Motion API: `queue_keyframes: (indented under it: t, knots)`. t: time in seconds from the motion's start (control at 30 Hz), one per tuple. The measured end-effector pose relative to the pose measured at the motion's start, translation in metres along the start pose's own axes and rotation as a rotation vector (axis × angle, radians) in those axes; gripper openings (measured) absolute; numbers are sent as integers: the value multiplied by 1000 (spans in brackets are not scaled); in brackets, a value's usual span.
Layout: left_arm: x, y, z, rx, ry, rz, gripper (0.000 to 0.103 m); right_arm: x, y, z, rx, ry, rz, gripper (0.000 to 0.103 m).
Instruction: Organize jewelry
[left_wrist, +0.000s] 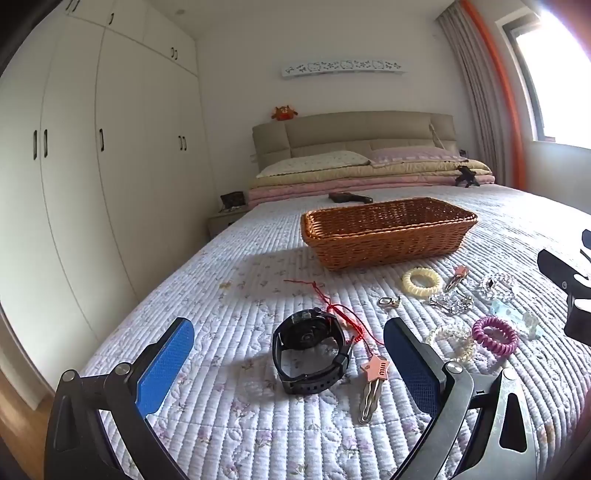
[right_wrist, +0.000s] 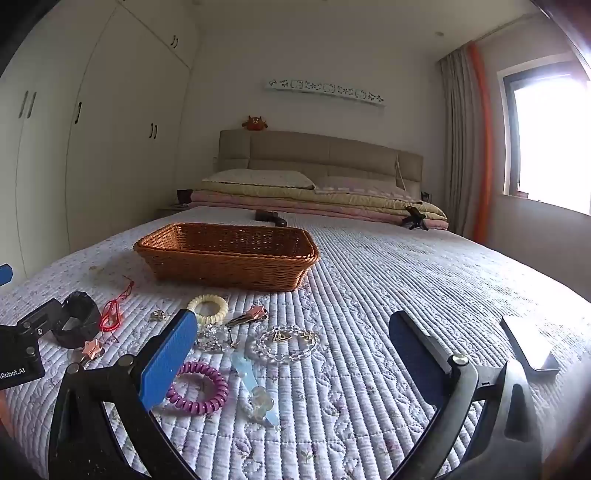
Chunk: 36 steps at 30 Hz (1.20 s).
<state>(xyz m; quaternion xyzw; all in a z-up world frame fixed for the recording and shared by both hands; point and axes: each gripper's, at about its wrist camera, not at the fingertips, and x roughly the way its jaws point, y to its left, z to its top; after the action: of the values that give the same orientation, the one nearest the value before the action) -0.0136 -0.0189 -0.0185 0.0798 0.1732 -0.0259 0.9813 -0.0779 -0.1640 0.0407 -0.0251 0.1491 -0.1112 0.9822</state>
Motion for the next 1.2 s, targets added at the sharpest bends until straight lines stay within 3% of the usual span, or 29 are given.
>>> queue_keyframes:
  t: [1.2]
  knots:
    - [7, 12, 0, -76, 38, -60, 102, 2, -1, -1, -4, 3, -4, 103]
